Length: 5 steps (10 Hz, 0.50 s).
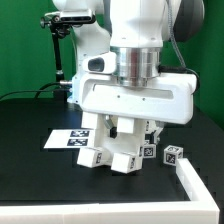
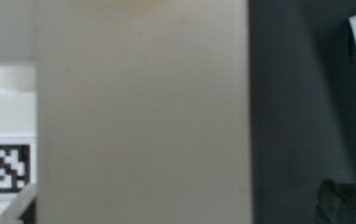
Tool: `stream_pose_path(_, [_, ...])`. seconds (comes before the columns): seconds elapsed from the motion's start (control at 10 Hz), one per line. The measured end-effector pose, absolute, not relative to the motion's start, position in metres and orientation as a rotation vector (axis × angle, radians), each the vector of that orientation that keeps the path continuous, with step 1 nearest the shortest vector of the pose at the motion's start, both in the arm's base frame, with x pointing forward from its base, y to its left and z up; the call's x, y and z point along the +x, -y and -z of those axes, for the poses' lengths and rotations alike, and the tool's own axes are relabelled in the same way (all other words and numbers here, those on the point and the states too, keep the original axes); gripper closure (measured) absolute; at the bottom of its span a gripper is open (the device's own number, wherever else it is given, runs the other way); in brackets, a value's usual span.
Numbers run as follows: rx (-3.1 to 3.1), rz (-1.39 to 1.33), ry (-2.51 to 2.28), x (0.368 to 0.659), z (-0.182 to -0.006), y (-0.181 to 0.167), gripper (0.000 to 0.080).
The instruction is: Assemble chair
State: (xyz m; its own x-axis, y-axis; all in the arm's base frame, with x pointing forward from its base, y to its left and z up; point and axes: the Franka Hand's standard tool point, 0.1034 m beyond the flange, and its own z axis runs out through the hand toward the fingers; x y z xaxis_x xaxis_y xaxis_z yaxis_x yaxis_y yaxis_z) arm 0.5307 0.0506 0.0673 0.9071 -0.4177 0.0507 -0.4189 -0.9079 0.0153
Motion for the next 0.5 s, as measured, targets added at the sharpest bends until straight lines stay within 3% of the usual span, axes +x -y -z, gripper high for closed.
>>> stream_pose_path(0.2, [3.029, -0.084, 0.65, 0.532, -0.053, -0.042, 0.0151])
stream_pose_path(0.5, [3.032, -0.111, 0.632, 0.543, -0.054, -0.038, 0.0151])
